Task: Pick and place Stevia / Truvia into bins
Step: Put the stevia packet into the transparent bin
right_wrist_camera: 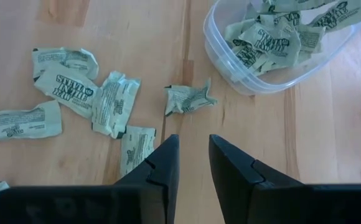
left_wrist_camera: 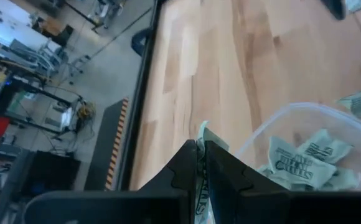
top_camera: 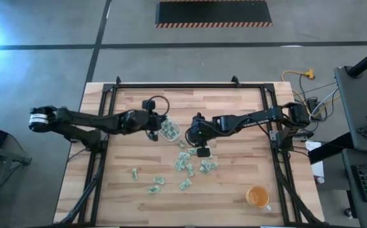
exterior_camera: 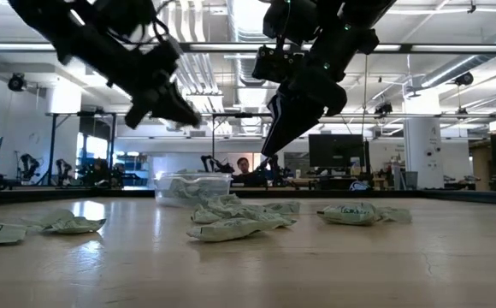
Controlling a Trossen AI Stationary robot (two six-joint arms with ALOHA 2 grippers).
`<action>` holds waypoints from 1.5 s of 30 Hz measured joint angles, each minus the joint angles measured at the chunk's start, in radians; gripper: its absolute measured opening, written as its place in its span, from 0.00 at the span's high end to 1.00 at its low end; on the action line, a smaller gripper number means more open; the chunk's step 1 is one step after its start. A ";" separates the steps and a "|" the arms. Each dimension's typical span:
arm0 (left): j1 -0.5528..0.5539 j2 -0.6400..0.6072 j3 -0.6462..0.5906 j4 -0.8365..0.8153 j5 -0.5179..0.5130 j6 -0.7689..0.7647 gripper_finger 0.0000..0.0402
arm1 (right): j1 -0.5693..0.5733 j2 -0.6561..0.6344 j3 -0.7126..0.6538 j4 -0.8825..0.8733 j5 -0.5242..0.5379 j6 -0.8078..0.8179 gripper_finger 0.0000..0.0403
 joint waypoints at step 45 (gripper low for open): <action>0.047 0.227 0.089 -0.051 0.188 -0.073 0.59 | 0.000 0.002 -0.038 0.017 -0.001 0.053 0.81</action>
